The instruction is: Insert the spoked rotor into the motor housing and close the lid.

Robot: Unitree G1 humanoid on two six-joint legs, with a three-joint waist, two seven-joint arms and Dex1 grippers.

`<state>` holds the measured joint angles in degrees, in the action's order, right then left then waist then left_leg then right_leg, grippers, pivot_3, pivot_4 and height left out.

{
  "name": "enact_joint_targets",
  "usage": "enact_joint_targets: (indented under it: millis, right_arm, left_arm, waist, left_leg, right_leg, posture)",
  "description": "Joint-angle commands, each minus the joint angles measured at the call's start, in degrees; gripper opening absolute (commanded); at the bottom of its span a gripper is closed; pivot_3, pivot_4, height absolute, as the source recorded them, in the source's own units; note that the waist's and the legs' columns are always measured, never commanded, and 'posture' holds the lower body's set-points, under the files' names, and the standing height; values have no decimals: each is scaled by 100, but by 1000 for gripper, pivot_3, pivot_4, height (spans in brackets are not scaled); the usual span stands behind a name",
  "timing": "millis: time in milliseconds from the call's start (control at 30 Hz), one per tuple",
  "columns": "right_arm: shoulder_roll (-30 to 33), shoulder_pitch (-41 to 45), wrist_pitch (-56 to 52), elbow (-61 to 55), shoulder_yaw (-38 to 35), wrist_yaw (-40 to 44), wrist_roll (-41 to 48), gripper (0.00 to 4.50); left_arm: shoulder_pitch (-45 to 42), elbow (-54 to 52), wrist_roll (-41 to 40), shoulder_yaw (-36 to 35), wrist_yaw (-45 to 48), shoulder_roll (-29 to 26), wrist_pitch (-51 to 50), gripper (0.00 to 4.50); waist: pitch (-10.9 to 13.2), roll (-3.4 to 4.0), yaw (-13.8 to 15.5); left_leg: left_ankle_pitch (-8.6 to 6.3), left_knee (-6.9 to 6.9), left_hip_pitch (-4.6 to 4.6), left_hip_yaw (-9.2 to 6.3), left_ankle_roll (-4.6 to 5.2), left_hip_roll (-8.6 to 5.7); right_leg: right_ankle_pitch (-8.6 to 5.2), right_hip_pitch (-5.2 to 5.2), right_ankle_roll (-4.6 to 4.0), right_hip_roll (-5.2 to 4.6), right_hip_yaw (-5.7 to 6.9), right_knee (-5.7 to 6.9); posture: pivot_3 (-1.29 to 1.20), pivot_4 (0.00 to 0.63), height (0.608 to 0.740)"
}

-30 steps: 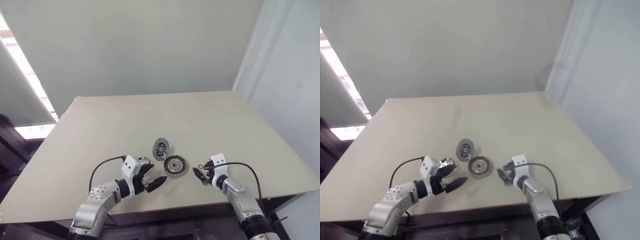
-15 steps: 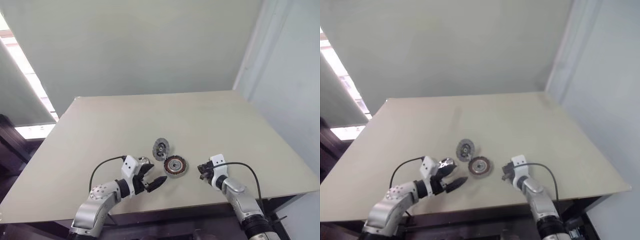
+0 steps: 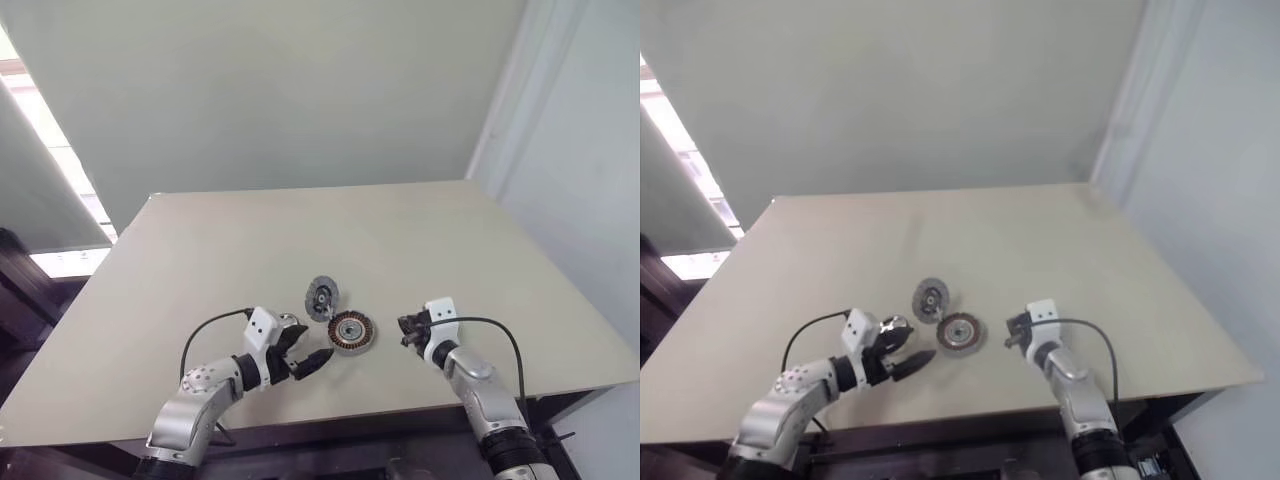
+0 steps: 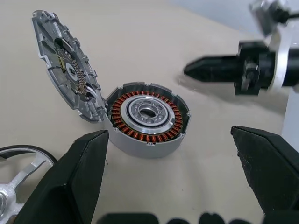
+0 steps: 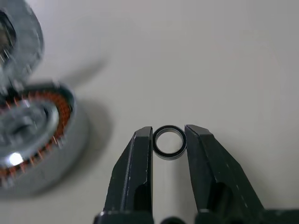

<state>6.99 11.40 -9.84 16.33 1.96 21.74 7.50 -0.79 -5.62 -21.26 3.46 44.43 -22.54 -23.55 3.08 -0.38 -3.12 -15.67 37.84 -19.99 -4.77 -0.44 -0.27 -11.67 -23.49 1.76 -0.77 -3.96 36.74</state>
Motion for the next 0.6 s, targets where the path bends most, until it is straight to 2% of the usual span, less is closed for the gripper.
enact_joint_targets:
  millis: [33, 400, 600]
  right_arm:
    - [-69, 198, -119, -549, 85, 4, 51, 710]
    - [-405, 536, -1253, -1020, 841, -49, -155, 710]
    - [-427, 680, -1293, -846, 1148, 31, -270, 710]
  left_arm:
    - [-153, -17, -15, -55, 22, -2, 140, 4500]
    - [-167, 120, 12, -106, -47, 0, 278, 4500]
    - [-154, 122, 16, -123, -76, -7, 320, 4500]
  waist:
    - [0, 0, -1]
    - [0, 1, 0]
    - [0, 1, 6]
  left_leg:
    - [0, 0, 0, 0, 0, 0]
    - [0, -1, -2, -3, 0, 2]
    - [0, 2, -11, -5, 0, -5]
  right_leg:
    - [0, 0, 0, 0, 0, 0]
    - [0, -4, 0, 0, 3, 1]
    - [0, -5, 0, -5, 3, -3]
  posture:
    - [0, 0, 740]
    - [0, 0, 740]
    - [0, 0, 740]
